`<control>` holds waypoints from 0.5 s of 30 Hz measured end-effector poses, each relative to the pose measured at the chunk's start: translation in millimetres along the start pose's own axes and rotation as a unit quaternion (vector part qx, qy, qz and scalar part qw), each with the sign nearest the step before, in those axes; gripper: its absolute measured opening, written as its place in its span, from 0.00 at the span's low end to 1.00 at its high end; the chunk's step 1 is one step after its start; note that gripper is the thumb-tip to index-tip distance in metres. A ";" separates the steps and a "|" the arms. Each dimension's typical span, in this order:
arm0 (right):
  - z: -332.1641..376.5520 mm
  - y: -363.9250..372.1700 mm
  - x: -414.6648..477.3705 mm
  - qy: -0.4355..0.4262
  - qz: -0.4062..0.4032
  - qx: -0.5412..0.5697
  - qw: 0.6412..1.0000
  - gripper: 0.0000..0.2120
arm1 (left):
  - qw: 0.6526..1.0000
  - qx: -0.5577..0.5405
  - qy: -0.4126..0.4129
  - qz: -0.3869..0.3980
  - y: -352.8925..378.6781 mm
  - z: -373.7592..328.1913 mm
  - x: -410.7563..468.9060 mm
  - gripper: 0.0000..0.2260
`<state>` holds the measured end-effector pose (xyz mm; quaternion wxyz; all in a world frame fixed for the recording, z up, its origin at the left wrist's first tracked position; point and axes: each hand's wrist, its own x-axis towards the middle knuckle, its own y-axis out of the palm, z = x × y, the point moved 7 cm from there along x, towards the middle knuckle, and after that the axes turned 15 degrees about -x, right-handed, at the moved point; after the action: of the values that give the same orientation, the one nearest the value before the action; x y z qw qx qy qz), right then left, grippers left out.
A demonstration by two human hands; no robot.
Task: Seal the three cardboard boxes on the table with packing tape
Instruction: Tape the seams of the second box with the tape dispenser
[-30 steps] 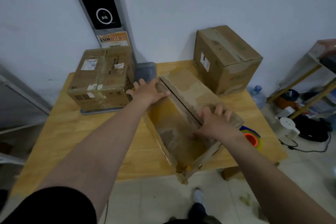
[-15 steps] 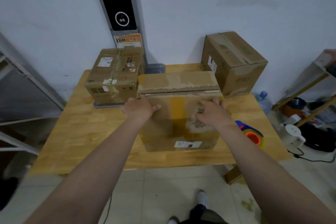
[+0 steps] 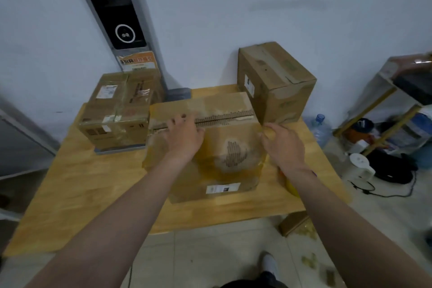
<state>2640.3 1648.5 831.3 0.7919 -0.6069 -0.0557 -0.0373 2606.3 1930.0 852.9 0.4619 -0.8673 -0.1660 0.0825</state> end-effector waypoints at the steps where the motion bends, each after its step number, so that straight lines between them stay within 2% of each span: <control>1: -22.3 4.9 5.1 0.019 0.015 0.012 1.000 0.19 | 1.000 -0.011 0.018 0.012 14.3 -23.1 2.5 0.23; 6: -136.6 58.9 27.7 0.099 0.191 0.013 0.977 0.23 | 0.989 -0.013 0.123 0.081 92.2 -130.2 14.4 0.23; 10: -205.3 106.8 38.5 0.144 0.280 -0.009 0.949 0.30 | 0.973 0.020 0.198 0.115 146.4 -182.7 31.1 0.20; 15: -247.7 162.6 49.3 0.164 0.360 -0.001 0.919 0.34 | 0.964 0.126 0.169 0.162 199.9 -195.9 57.9 0.18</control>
<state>2720.3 1452.1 618.6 0.7495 -0.5720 0.2970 0.1511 2760.6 1695.9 797.5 0.5690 -0.8189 0.0692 0.0292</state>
